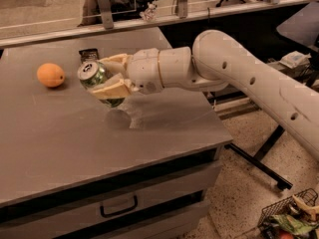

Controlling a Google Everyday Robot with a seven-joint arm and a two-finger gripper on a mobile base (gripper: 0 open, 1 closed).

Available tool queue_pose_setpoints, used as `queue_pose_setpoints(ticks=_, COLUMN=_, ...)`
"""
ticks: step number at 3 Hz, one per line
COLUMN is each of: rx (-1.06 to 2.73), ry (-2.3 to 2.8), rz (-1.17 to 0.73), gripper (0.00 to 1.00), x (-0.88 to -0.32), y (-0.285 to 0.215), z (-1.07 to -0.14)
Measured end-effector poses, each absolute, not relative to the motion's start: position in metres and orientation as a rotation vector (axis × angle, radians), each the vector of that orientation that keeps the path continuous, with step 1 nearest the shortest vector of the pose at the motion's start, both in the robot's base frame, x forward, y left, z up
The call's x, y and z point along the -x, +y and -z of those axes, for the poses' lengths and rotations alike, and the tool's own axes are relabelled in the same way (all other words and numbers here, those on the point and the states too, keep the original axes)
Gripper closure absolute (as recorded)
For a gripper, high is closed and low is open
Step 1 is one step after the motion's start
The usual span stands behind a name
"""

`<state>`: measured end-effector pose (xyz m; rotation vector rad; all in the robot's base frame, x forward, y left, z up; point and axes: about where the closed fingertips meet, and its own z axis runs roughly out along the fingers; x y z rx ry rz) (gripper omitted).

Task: Place green can upright

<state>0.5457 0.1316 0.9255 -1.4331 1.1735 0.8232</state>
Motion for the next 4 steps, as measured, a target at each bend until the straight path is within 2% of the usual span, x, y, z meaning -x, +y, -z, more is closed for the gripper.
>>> queue_pose_setpoints(ticks=1, rx=1.341, ry=1.163, rz=-0.885, gripper=0.96, x=-0.548, y=0.130, z=-0.917)
queue_pose_setpoints(ticks=2, rx=1.223, ry=1.156, rz=-0.964, gripper=0.66, x=-0.548, y=0.127, z=-0.905)
queue_pose_setpoints(ticks=4, rx=1.131, ry=1.187, rz=-1.023, gripper=0.19, x=-0.548, y=0.120, z=-0.895)
